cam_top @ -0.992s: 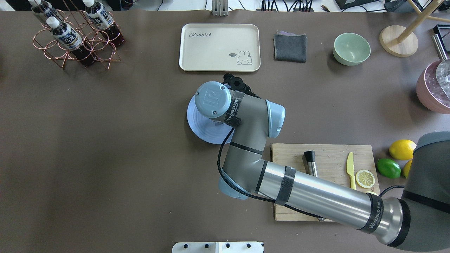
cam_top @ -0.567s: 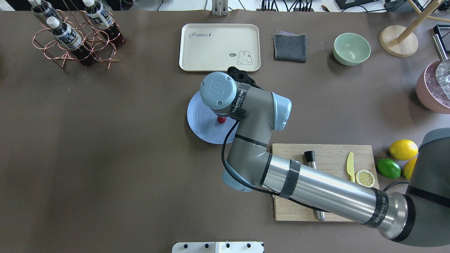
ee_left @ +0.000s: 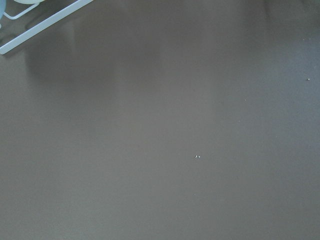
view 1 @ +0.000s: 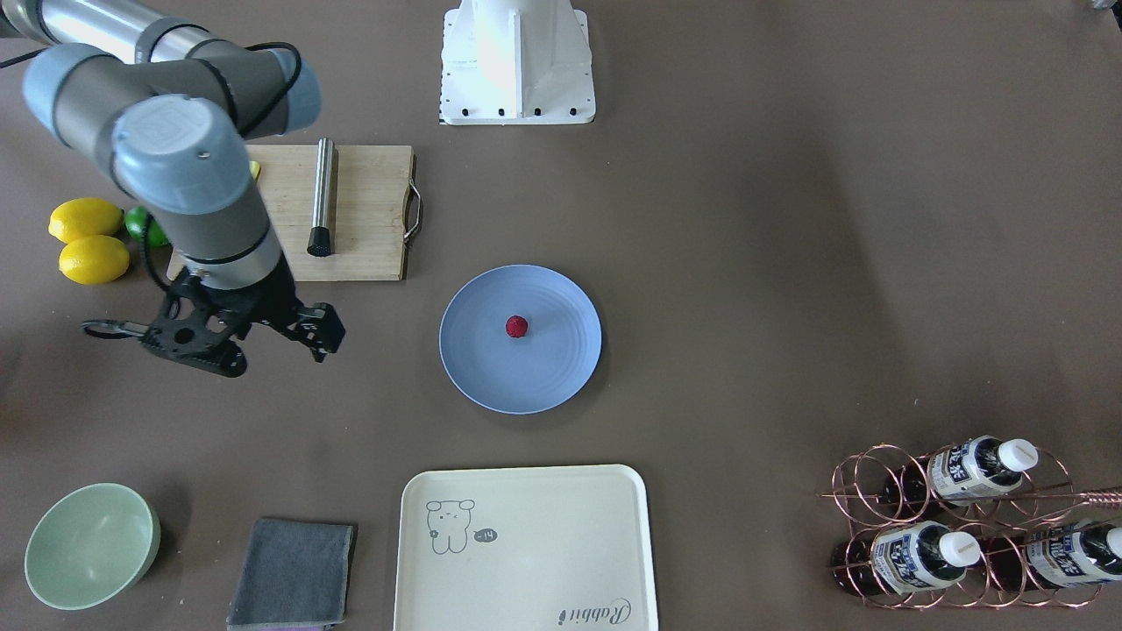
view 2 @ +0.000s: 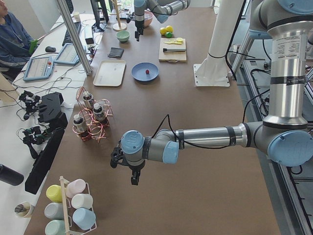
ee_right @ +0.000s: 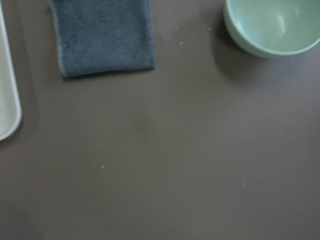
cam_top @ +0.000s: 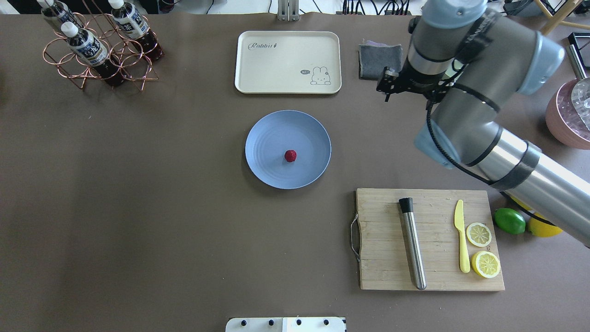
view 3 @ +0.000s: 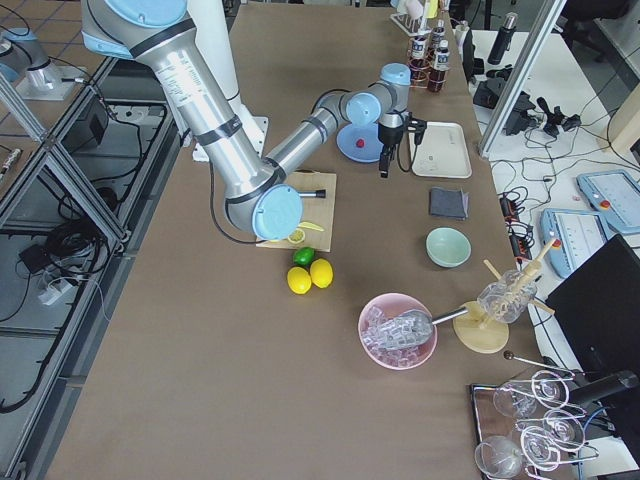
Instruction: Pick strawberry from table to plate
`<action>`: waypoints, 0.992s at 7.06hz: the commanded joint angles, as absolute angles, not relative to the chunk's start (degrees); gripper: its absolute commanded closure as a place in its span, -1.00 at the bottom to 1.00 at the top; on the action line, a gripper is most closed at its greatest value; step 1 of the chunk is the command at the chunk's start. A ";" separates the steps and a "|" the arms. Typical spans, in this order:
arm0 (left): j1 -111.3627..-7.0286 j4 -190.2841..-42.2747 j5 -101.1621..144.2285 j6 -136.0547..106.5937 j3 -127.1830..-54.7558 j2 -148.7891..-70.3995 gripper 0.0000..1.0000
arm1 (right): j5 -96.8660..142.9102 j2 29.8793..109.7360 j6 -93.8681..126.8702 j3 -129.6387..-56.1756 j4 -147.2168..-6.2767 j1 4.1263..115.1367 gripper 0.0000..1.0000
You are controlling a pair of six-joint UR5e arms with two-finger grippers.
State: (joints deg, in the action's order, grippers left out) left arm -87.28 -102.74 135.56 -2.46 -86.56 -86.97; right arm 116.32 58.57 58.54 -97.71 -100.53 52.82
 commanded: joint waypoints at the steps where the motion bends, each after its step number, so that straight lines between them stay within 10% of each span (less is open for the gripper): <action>1: -87.36 -97.17 138.05 -2.46 -89.71 -87.62 -0.98 | 118.04 68.52 38.05 -100.81 -101.34 61.84 -1.00; 7: -87.89 -84.64 137.90 -2.46 -98.70 -87.36 -0.98 | 124.10 84.34 -0.19 -99.49 -101.08 83.37 -1.00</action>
State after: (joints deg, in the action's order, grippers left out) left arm -87.83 -84.75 137.84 -2.43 -98.71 -87.22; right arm 123.87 80.70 7.92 -99.86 -101.25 79.00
